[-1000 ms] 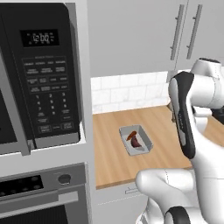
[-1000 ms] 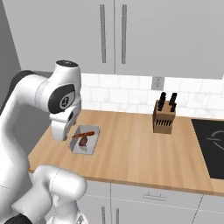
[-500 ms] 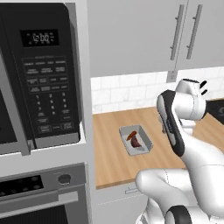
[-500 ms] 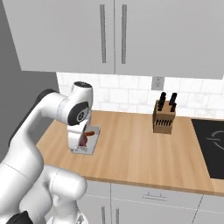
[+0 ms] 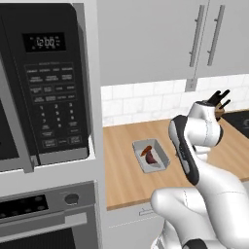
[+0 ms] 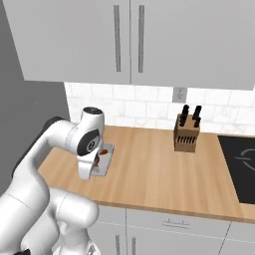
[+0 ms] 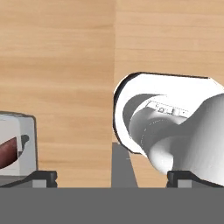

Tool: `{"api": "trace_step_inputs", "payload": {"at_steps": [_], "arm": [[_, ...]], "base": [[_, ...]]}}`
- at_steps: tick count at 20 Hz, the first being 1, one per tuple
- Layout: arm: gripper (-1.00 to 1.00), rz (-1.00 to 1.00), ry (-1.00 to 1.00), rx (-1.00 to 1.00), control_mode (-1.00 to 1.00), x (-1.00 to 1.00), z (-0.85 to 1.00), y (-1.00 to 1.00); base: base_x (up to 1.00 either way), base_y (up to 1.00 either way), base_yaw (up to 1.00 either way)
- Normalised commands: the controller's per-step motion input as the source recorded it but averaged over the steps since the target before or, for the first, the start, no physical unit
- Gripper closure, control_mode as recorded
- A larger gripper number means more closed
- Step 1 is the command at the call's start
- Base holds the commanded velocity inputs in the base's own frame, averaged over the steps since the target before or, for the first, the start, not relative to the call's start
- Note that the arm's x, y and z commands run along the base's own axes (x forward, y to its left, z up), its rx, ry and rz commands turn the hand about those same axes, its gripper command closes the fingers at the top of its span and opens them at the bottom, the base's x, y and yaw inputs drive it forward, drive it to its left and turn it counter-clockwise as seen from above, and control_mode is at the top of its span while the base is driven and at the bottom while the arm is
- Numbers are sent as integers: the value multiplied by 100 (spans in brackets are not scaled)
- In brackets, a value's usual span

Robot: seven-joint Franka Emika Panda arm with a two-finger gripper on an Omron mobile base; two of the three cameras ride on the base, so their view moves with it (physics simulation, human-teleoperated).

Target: Take the meat container that has the shrimp and place it on the second highest rack of the freezer. Then take the vegetable container that has the potato and carrot and place it on the highest rack of the freezer.

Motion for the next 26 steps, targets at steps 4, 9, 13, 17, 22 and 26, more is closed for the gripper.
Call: {"api": "trace_step_inputs", "payload": {"at_steps": [4, 9, 13, 17, 22, 26], "arm": [[-100, 0, 0, 0, -100, 12, -13, 0], [-100, 0, 0, 0, -100, 6, -16, 2], [-100, 0, 0, 0, -100, 1, -16, 2], [-100, 0, 0, 0, -100, 0, -9, 1], [-100, 0, 0, 0, -100, 1, -4, 1], [-100, 0, 0, 0, -100, 16, 0, 1]], "base": [[0, 0, 0], [0, 0, 0], [0, 0, 0], [0, 0, 0], [0, 0, 0], [0, 0, 0]]}}
